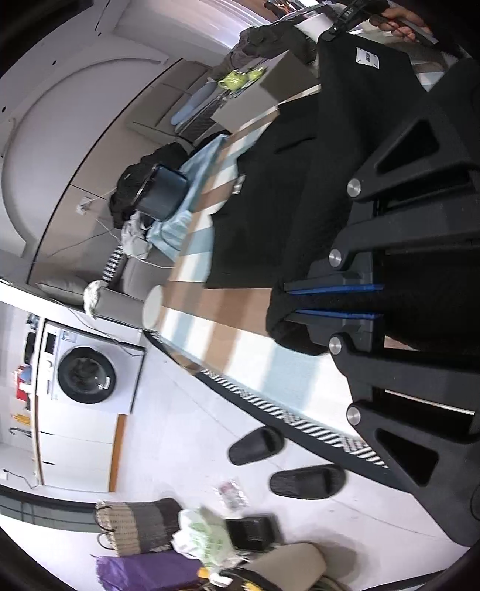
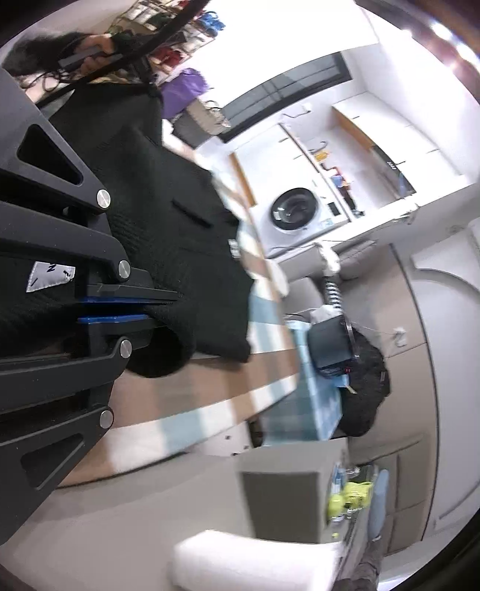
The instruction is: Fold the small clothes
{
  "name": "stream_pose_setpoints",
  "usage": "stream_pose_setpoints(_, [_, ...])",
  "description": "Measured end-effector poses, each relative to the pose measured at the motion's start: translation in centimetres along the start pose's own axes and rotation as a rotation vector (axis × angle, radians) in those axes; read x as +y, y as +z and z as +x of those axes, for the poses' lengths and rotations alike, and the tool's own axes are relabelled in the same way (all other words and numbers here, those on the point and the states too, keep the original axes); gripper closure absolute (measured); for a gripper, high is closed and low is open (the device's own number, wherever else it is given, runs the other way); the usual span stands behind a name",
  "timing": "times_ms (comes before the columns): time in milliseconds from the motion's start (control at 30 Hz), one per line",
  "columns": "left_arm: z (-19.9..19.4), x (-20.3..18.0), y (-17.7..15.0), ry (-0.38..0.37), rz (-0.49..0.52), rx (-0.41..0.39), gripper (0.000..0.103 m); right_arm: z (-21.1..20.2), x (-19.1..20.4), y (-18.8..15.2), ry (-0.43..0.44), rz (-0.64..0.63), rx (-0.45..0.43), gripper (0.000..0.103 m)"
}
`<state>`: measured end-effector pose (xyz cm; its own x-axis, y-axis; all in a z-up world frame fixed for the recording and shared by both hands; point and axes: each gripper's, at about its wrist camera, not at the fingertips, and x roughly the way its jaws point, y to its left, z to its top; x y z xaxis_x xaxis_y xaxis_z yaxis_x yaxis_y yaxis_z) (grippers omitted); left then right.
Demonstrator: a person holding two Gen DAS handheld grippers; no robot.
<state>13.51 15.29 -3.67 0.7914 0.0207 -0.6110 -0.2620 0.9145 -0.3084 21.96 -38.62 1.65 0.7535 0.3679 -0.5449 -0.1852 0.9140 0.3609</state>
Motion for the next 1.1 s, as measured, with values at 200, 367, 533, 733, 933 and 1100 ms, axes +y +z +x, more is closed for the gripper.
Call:
stream_pose_setpoints(200, [7.3,0.9,2.3,0.017,-0.043,0.107,0.098,6.5,-1.0,1.8,-0.100,0.084,0.077,0.099])
stream_pose_setpoints(367, [11.2,2.2,1.5,0.054,-0.108,0.231,0.091,11.2,-2.9,0.9,-0.215,0.169,0.224,0.098])
stream_pose_setpoints(533, [9.8,2.4,-0.1,0.057,-0.107,0.209,0.045,9.4,-3.3,-0.5,-0.166,0.146,0.242,0.072])
stream_pose_setpoints(733, [11.5,-0.1,-1.9,0.028,-0.051,0.263,0.045,10.3,-2.8,-2.3,-0.087,0.144,0.278,0.063])
stream_pose_setpoints(933, [11.5,-3.4,-3.0,0.001,0.068,0.247,0.075,12.2,-1.5,-2.7,-0.107,0.128,0.322,0.069])
stream_pose_setpoints(1100, [11.1,-3.1,-3.4,0.003,0.083,0.264,0.083,12.4,-1.3,-2.9,-0.132,0.083,0.344,0.077])
